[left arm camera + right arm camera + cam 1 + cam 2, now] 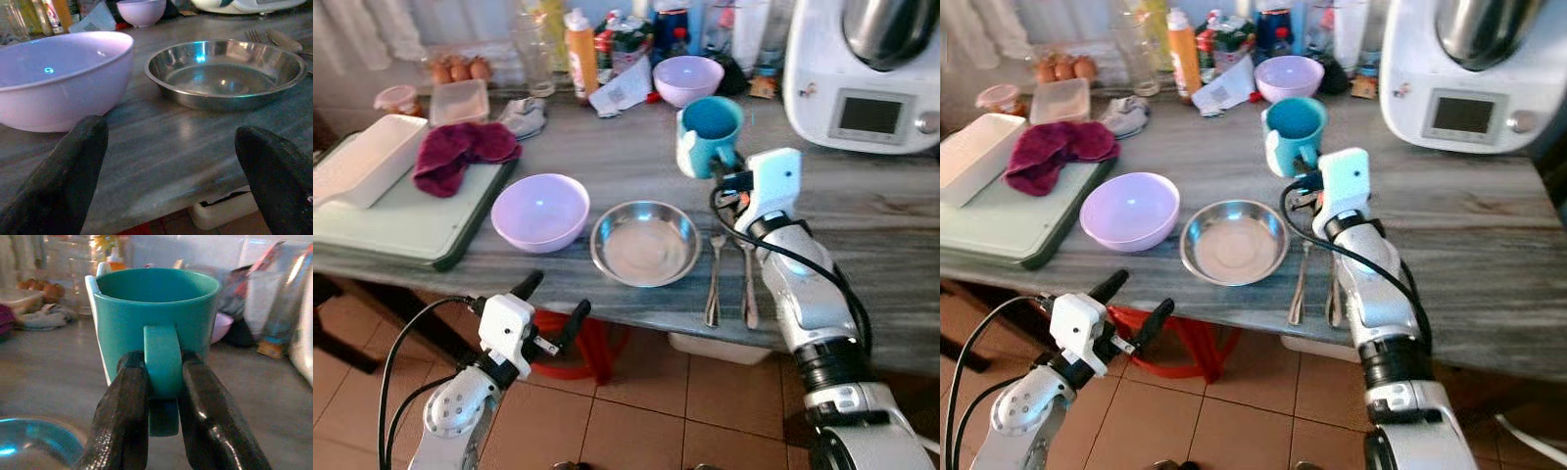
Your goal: Setting the table
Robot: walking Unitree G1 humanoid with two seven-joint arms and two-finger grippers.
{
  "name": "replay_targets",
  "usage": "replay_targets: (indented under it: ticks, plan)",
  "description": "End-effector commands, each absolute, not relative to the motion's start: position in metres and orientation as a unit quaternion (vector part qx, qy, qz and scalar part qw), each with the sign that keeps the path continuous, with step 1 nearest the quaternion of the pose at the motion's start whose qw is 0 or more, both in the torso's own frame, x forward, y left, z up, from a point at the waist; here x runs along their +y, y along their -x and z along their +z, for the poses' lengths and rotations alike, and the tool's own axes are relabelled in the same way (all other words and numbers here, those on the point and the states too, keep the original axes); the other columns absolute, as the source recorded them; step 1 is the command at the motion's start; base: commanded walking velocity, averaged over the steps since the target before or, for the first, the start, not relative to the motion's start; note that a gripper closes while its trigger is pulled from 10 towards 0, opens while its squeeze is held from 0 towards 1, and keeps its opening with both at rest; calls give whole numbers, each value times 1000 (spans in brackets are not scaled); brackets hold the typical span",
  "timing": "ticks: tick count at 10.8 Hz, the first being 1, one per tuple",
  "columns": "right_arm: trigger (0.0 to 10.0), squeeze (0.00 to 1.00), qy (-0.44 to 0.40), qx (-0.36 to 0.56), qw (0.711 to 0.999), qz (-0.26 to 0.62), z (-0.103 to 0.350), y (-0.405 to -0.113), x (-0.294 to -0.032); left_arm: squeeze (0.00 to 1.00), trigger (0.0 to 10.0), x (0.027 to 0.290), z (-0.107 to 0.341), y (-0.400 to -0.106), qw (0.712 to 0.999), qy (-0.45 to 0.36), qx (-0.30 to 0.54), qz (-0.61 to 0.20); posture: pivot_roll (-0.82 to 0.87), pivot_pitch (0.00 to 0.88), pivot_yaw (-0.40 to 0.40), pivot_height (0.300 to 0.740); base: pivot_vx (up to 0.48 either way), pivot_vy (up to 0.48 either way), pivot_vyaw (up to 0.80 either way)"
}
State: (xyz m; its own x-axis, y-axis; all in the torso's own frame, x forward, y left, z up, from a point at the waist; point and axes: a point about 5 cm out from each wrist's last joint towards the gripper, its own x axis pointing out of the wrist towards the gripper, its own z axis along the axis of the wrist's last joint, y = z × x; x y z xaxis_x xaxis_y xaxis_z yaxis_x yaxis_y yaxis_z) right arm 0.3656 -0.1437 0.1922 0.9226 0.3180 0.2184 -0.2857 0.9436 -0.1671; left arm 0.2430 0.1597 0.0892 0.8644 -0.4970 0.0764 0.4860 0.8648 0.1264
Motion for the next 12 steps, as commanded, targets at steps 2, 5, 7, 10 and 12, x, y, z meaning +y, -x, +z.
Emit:
replay_targets:
  ticks: [2, 5, 7, 10, 12]
  plan:
    - [10000, 0, 44, -120, 976, 177, 191, -368, -140, 0, 10000, 163, 89, -241, 963, -58, -51, -259, -42, 151, 79, 740, 0, 0, 0]
    - [10000, 0, 39, -109, 976, 183, 186, -375, -142, 0, 10000, 161, 97, -242, 961, -59, -63, -264, -33, 157, 84, 740, 0, 0, 0]
    - [10000, 0, 29, -105, 975, 191, 187, -379, -143, 0, 10000, 158, 110, -245, 959, -57, -75, -267, -28, 157, 88, 740, 0, 0, 0]
    - [10000, 0, 11, -93, 975, 199, 184, -385, -141, 0, 10000, 152, 120, -243, 955, -60, -83, -278, -17, 158, 86, 740, 0, 0, 0]
    - [10000, 0, 14, -79, 975, 207, 180, -387, -138, 0, 10000, 151, 124, -242, 955, -59, -82, -280, -14, 159, 89, 740, 0, 0, 0]
